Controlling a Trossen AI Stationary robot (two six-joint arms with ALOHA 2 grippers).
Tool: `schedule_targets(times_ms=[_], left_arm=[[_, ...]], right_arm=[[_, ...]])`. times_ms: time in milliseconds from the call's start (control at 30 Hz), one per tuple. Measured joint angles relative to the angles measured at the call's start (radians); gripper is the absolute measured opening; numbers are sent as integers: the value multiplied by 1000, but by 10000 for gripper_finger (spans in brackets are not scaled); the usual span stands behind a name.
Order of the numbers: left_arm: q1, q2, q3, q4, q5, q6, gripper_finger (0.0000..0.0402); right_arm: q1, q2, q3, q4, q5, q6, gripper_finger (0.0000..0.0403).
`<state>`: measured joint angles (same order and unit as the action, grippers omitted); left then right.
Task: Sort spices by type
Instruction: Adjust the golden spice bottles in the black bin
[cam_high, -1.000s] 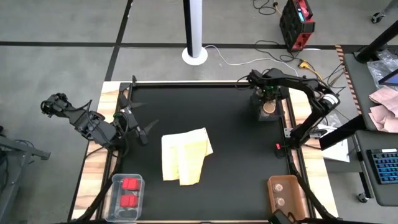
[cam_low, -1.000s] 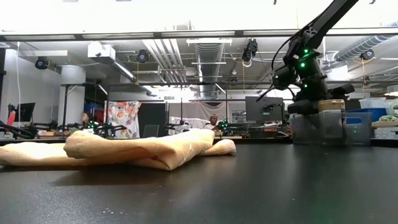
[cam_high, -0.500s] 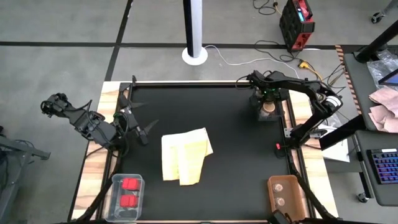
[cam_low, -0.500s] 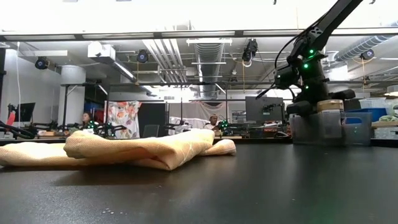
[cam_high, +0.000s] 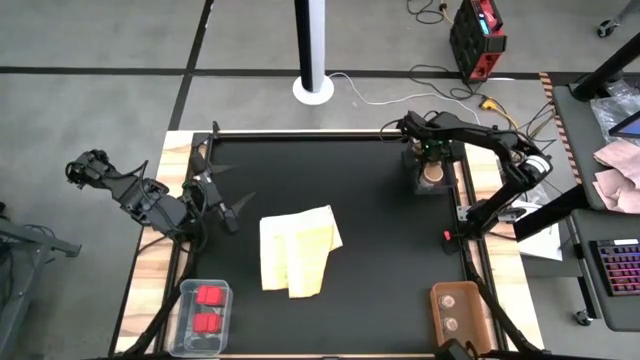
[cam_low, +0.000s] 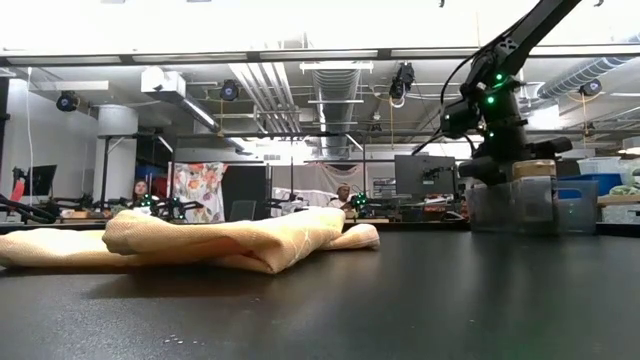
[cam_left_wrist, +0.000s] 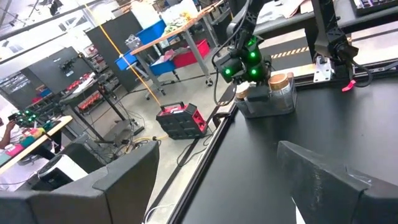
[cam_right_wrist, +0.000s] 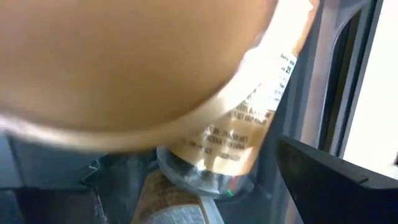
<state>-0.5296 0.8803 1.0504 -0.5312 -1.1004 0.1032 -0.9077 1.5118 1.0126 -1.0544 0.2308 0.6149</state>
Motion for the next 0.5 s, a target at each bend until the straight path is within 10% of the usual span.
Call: schedule_targets(times_ms=[500], left_arm=[[0, -2, 0, 0, 0, 14, 311]], right_arm=[[-1, 51, -9, 11, 12, 62, 361]])
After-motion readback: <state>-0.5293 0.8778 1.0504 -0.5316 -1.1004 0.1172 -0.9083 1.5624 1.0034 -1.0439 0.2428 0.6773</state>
